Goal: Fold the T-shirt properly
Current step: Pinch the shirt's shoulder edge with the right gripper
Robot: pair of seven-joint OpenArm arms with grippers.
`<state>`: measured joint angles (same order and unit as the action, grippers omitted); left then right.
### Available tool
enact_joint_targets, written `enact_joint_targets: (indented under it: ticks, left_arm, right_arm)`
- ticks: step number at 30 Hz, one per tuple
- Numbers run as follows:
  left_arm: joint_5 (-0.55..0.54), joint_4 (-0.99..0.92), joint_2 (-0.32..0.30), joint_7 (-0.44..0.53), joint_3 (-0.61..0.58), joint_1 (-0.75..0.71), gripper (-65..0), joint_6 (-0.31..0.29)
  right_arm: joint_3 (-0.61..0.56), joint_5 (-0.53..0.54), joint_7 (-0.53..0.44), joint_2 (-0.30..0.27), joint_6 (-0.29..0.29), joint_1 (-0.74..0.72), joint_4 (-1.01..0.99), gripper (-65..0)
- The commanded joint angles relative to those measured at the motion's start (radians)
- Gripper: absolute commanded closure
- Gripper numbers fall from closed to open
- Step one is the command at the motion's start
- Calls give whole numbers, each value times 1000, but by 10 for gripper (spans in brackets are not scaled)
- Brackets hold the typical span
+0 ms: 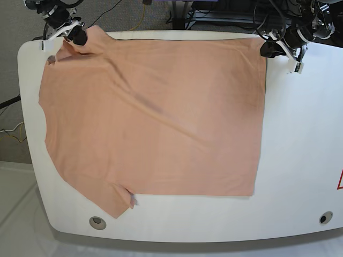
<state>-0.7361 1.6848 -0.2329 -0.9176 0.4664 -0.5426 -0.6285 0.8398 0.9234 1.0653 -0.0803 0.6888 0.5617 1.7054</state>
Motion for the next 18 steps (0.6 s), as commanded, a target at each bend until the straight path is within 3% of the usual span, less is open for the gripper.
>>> enact_joint_targets:
  ticks: [1, 8, 18]
  left_arm:
    - [-11, 10, -9, 2, 7, 5, -54, -9]
    - [-16, 17, -2, -16, 8, 13, -25, -64]
    - [-13, 38, -8, 28, 4, -3, 0, -55]
  right_arm:
    - [6, 43, -3, -14, 9, 4, 8, 0]
    - [9, 113, 2, -13, 9, -6, -2, 0]
    - [10, 138, -10, -15, 9, -5, -5, 0]
